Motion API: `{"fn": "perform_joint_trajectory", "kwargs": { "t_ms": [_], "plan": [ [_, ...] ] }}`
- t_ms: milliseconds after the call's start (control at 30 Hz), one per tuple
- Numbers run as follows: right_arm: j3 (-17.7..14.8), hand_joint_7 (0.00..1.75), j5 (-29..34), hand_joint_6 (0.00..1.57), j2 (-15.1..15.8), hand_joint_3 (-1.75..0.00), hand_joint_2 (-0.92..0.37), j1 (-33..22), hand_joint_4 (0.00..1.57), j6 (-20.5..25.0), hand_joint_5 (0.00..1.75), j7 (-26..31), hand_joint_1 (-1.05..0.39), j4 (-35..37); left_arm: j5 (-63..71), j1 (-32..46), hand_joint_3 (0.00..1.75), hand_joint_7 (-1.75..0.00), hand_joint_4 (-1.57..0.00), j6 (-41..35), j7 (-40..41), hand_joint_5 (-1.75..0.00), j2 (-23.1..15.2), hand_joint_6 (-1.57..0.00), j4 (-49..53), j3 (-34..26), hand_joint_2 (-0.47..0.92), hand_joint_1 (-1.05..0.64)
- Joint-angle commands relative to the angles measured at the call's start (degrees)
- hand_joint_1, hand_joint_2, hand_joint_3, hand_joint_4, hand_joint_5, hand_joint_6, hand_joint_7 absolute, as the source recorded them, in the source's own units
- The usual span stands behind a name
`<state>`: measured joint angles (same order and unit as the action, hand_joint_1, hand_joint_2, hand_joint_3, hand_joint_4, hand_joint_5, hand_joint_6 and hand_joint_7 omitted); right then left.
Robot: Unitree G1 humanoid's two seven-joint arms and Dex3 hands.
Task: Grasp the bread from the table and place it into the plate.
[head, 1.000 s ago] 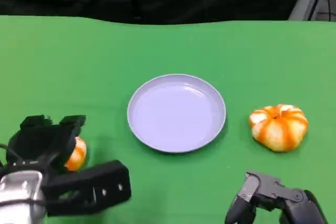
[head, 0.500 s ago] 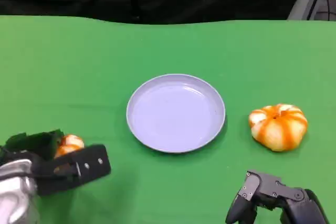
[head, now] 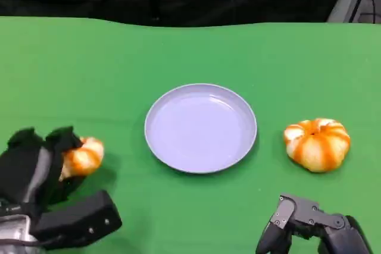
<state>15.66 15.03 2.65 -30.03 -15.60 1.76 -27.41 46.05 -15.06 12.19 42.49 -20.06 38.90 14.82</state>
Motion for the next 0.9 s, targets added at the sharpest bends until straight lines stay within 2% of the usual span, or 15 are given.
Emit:
{"fn": "perform_joint_trajectory", "kwargs": {
  "t_ms": [33, 133, 267, 467, 600, 767, 900],
  "plan": [
    [-0.4, 1.43, 0.0, 0.83, 0.2, -1.63, -0.18, -0.1, 0.82, -1.0, 1.75, 0.5, -0.02, 0.2, 3.1, -2.9, 1.31, -1.75, -1.04, 3.5, 8.3, -1.75, -2.5, -0.83, 0.8, 2.4, 0.21, -0.12],
    [-0.2, 1.43, 0.1, 0.83, 0.2, -1.64, -0.18, -0.1, 0.82, -0.7, 1.75, 0.5, -0.03, 0.1, 2.9, -3.8, 1.42, -1.75, -1.05, 5.5, 8.6, -1.75, -2.5, -0.85, -0.9, 3.3, 0.14, -0.14],
    [-0.1, 1.43, 0.2, 0.83, 0.3, -1.64, -0.18, -0.1, 0.82, -0.5, 1.75, 0.4, -0.03, -0.1, 1.3, -4.7, 1.57, -1.75, -1.06, 6.8, 5.0, -1.75, -1.5, -0.86, -5.4, 3.7, 0.13, -0.16],
    [0.0, 1.43, 0.2, 0.83, 0.4, -1.64, -0.18, -0.3, 0.83, -0.8, 1.75, 0.4, -0.02, -0.1, 1.0, -9.9, 1.56, -1.75, -1.06, 7.0, 0.4, -1.75, 2.1, -0.86, -6.1, 5.7, 0.1, -0.13],
    [0.6, 1.43, 0.0, 0.83, 0.3, -1.64, -0.18, -0.7, 0.83, -1.1, 1.75, 0.5, -0.02, 0.0, -1.3, -14.3, 1.59, -1.75, -1.07, 7.9, -3.2, -1.75, 6.5, -0.86, -3.3, 6.8, 0.11, -0.12],
    [1.1, 1.43, 0.7, 0.83, 0.3, -1.63, -0.18, -1.3, 0.84, -1.1, 1.75, 0.7, -0.01, -0.4, -1.1, -18.2, 1.6, -1.75, -1.07, 8.0, -4.7, -1.75, 9.4, -0.86, 0.7, 8.6, 0.12, -0.11],
    [1.7, 1.43, 1.5, 0.84, 0.2, -1.64, -0.18, -2.3, 0.84, -1.6, 1.74, 1.3, 0.0, -1.0, -1.6, -23.0, 1.53, -1.75, -1.03, 6.2, -9.8, -1.75, 12.7, -0.84, 5.8, 10.6, 0.12, -0.1]
  ]
}}
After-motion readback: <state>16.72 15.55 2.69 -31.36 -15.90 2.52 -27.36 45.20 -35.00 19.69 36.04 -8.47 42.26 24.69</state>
